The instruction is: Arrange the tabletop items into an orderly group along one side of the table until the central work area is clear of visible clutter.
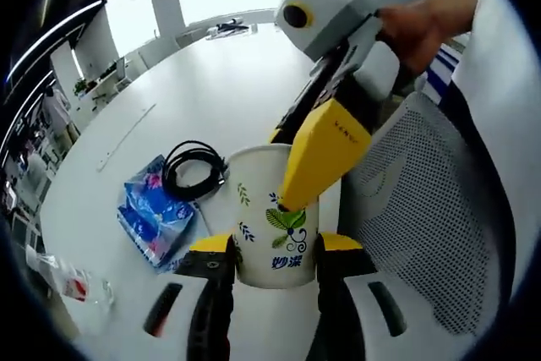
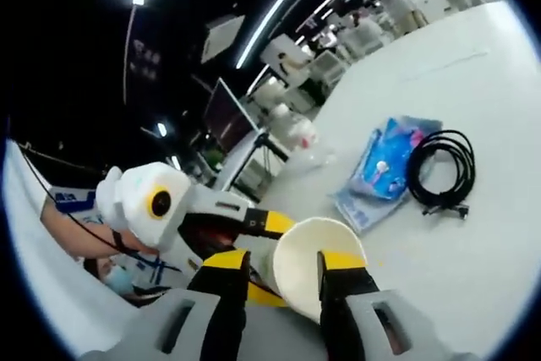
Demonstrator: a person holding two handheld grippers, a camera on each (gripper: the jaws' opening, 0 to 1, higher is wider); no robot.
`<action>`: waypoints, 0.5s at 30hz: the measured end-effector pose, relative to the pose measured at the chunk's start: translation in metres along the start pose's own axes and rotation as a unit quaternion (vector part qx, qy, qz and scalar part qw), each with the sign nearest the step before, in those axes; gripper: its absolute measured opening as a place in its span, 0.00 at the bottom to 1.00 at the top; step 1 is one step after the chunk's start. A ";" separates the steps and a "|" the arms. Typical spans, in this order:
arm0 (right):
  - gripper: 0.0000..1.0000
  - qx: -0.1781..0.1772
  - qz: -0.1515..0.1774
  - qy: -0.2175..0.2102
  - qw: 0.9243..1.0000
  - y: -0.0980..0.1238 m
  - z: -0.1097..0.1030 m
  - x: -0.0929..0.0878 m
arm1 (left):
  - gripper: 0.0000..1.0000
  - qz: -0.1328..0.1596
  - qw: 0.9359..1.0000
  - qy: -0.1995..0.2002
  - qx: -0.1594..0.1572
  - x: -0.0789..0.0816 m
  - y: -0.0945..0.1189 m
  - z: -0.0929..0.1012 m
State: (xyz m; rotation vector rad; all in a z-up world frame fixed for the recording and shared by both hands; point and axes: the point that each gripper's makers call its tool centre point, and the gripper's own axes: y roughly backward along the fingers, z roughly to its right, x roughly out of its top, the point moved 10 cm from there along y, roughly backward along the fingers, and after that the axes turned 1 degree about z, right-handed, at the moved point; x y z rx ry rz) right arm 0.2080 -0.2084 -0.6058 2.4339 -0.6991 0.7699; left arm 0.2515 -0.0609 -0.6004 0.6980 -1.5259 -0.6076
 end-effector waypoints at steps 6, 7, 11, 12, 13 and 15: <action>0.09 0.010 0.014 -0.010 1.000 0.000 -0.002 0.000 | 0.37 0.003 1.000 -0.005 -0.001 0.005 0.001 0.000; 0.07 0.014 0.017 -0.016 1.000 0.000 -0.003 0.000 | 0.37 0.004 1.000 -0.004 -0.001 0.005 0.001 -0.001; 0.01 0.023 0.018 -0.017 0.999 -0.001 -0.006 -0.001 | 0.37 0.002 1.000 -0.005 -0.002 0.004 0.001 0.001; 0.00 0.027 0.017 -0.019 0.999 -0.001 -0.008 -0.001 | 0.37 0.002 1.000 -0.004 -0.002 0.004 0.001 0.001; 0.00 0.029 0.015 -0.017 0.999 -0.002 -0.009 -0.001 | 0.37 0.002 1.000 -0.003 -0.001 0.003 0.001 0.001; 0.00 0.027 0.014 -0.015 0.999 -0.002 -0.009 -0.001 | 0.37 0.001 1.000 -0.001 0.001 0.003 0.001 0.002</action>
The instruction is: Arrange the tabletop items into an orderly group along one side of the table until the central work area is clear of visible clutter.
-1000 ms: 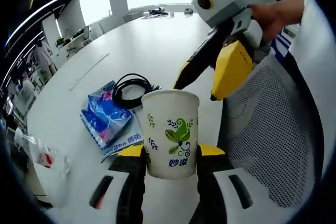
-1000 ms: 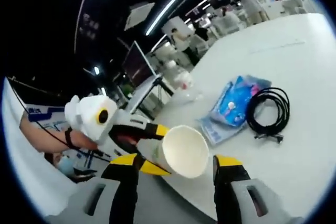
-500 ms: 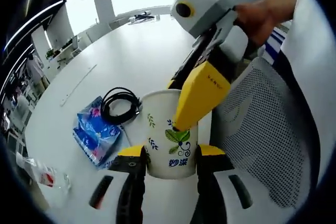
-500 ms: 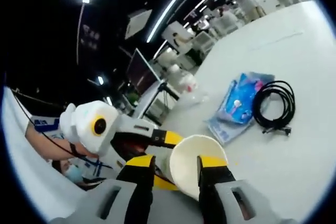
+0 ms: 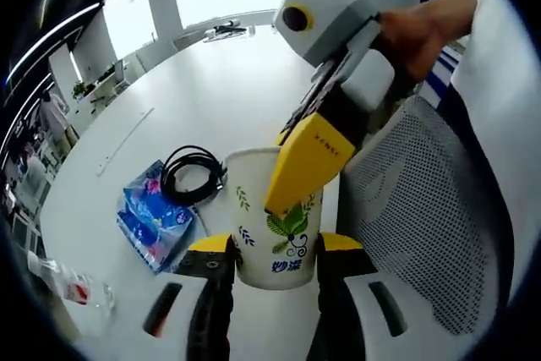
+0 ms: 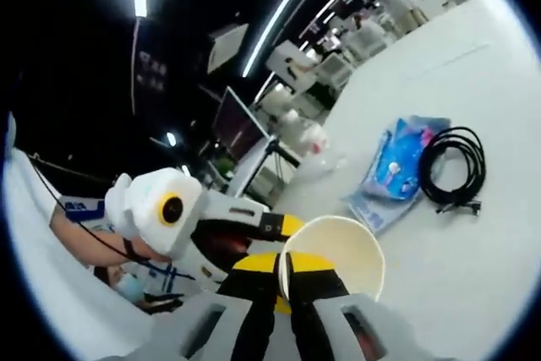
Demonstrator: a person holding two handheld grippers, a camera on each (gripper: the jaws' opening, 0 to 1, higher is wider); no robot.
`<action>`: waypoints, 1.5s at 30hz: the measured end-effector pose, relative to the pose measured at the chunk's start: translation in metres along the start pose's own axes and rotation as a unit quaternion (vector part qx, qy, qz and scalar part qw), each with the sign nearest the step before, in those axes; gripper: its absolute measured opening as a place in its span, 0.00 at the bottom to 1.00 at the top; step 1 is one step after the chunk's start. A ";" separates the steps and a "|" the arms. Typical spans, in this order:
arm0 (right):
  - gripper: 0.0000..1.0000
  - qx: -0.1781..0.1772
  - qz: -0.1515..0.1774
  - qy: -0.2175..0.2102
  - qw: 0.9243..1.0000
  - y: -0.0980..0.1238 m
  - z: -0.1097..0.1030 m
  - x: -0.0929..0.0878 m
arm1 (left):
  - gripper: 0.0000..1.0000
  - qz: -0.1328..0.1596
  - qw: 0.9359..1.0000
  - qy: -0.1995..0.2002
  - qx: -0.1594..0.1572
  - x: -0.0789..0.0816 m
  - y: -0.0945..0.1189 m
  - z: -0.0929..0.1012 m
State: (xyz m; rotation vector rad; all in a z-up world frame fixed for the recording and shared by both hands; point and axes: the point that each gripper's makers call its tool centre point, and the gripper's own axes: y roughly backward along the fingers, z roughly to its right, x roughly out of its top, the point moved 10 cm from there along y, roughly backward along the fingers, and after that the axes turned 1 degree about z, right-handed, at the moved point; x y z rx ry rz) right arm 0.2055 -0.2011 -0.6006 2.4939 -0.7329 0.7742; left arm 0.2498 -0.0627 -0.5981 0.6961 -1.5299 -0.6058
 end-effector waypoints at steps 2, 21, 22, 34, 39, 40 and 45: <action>0.00 -0.001 0.000 -0.001 1.000 0.000 0.000 0.000 | 0.37 0.002 1.000 0.005 0.002 -0.001 0.000 0.000; 0.00 -0.022 0.012 -0.007 1.000 0.000 0.006 0.008 | 0.37 0.022 0.998 0.050 0.027 -0.006 0.003 -0.007; 0.00 -0.029 0.008 -0.006 1.000 0.000 0.007 0.008 | 0.36 0.022 0.998 0.053 0.033 -0.007 0.003 -0.007; 0.00 -0.065 0.009 -0.010 0.998 0.017 0.025 0.012 | 0.30 0.055 0.979 0.172 0.096 -0.038 0.025 -0.022; 0.00 -0.076 0.010 -0.017 0.997 0.026 0.033 0.012 | 0.31 0.075 0.962 0.227 0.129 -0.054 0.037 -0.030; 0.00 -0.078 0.010 -0.018 0.997 0.028 0.034 0.012 | 0.31 0.077 0.960 0.234 0.137 -0.056 0.039 -0.032; 0.00 -0.088 0.014 -0.027 0.996 0.036 0.041 0.012 | 0.32 0.085 0.948 0.261 0.161 -0.068 0.049 -0.039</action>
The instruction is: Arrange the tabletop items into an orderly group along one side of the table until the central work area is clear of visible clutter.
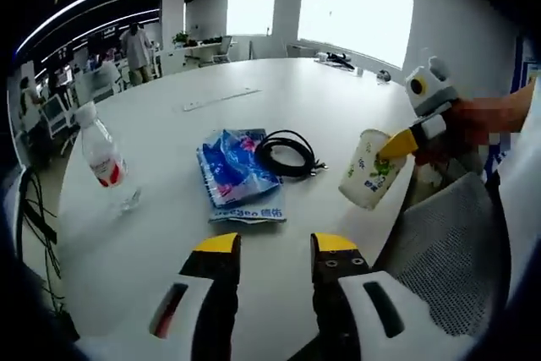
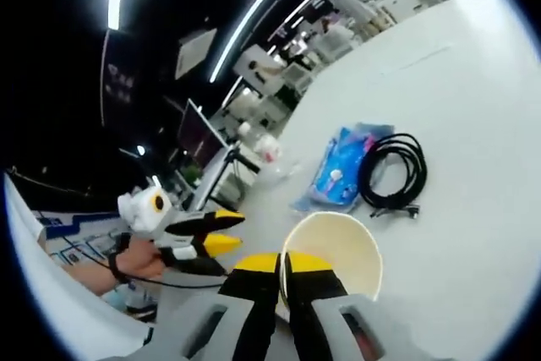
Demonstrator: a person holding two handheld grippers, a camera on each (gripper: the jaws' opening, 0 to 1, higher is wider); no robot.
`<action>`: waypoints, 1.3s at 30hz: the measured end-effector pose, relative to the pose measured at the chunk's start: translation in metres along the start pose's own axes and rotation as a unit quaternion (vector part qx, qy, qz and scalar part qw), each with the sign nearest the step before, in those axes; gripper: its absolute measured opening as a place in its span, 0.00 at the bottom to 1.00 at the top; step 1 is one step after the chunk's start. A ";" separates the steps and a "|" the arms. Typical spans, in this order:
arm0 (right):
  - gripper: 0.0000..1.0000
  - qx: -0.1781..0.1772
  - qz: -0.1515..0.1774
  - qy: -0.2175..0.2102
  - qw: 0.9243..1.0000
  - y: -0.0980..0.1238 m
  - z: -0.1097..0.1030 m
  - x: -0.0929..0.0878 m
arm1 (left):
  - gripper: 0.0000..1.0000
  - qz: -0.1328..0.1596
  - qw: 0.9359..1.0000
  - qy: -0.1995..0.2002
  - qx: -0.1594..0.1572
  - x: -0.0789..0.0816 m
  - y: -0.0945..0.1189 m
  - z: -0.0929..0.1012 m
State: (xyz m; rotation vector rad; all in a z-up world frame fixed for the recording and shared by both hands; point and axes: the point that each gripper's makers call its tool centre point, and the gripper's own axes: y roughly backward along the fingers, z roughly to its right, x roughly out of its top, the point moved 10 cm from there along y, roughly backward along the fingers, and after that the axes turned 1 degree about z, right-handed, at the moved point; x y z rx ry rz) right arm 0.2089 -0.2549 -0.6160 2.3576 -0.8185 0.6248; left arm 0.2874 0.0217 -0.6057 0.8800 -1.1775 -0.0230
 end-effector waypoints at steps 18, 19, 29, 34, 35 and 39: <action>0.00 -0.014 -0.023 0.011 1.000 -0.008 0.008 0.014 | 0.36 0.024 0.995 0.083 0.056 -0.017 0.018 -0.022; 0.00 -0.014 -0.024 0.012 1.000 -0.009 0.007 0.014 | 0.36 0.028 0.994 0.091 0.059 -0.017 0.020 -0.023; 0.00 -0.012 -0.063 0.088 0.994 -0.052 -0.003 0.043 | 0.42 0.048 0.987 0.124 0.088 -0.022 0.032 -0.029; 0.00 0.001 -0.084 0.134 0.987 -0.080 -0.012 0.061 | 0.44 0.049 0.985 0.134 0.096 -0.026 0.038 -0.031; 0.00 0.002 -0.088 0.140 0.986 -0.085 -0.013 0.063 | 0.44 0.049 0.985 0.135 0.097 -0.027 0.038 -0.032; 0.00 0.012 -0.101 0.162 0.982 -0.107 -0.020 0.075 | 0.44 0.050 0.984 0.139 0.101 -0.029 0.042 -0.032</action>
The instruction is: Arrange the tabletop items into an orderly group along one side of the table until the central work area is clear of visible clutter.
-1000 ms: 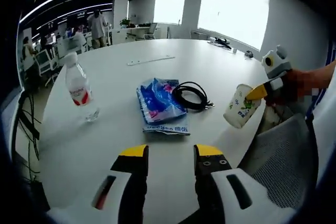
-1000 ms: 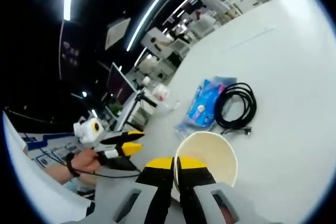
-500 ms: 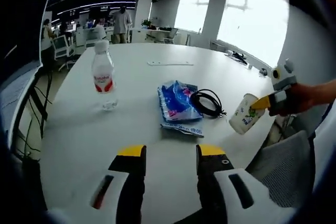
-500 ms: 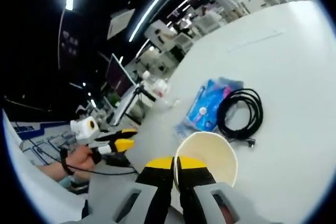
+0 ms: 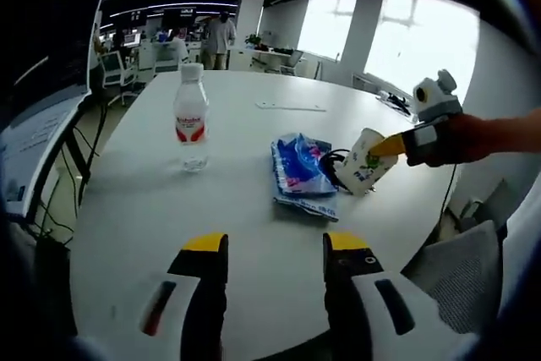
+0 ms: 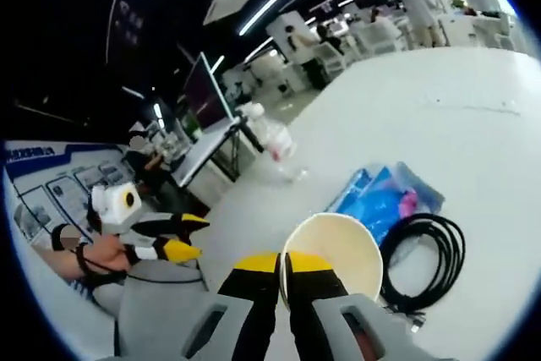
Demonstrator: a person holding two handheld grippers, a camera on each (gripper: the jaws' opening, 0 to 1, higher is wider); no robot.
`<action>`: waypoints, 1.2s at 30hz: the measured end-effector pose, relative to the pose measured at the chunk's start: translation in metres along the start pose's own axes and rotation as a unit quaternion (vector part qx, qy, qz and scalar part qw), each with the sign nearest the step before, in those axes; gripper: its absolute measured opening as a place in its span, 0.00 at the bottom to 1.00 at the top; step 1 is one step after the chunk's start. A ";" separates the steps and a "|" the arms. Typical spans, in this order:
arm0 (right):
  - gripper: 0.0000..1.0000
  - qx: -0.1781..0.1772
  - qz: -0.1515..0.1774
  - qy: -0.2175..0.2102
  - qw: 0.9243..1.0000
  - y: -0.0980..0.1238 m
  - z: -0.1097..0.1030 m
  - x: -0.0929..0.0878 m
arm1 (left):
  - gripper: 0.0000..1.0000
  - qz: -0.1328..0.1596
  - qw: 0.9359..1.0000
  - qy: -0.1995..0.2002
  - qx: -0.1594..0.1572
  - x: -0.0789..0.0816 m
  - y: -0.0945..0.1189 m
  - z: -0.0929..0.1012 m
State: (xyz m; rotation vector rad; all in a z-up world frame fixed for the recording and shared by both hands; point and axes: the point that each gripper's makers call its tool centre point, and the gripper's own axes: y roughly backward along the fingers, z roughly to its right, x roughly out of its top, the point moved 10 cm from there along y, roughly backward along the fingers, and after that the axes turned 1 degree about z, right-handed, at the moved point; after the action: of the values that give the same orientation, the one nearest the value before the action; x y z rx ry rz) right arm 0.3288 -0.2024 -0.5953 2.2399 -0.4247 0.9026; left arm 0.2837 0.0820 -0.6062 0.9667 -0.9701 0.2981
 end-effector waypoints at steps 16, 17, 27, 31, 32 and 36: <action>0.00 0.029 -0.021 0.037 0.999 -0.072 -0.013 0.051 | 0.45 0.005 1.000 0.012 0.018 -0.004 0.009 -0.004; 0.00 0.029 -0.023 0.039 0.999 -0.076 -0.015 0.053 | 0.45 0.006 1.000 0.013 0.018 -0.005 0.009 -0.004; 0.00 0.013 -0.064 0.093 0.993 -0.113 -0.017 0.062 | 0.45 0.008 1.000 0.019 0.019 -0.007 0.013 -0.004; 0.00 0.012 -0.093 0.133 0.987 -0.125 -0.013 0.064 | 0.45 0.009 0.999 0.024 0.021 -0.007 0.014 -0.008; 0.00 0.011 -0.102 0.154 0.983 -0.129 -0.013 0.065 | 0.45 0.009 0.999 0.023 0.021 -0.007 0.015 -0.009; 0.00 0.012 -0.131 0.214 0.968 -0.142 -0.012 0.065 | 0.45 0.010 0.999 0.023 0.022 -0.007 0.016 -0.011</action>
State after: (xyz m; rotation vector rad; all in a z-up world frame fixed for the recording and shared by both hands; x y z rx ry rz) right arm 0.4422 -0.0950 -0.6090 1.9856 0.0793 1.2084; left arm 0.2761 0.1015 -0.6054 0.9864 -0.9354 0.3569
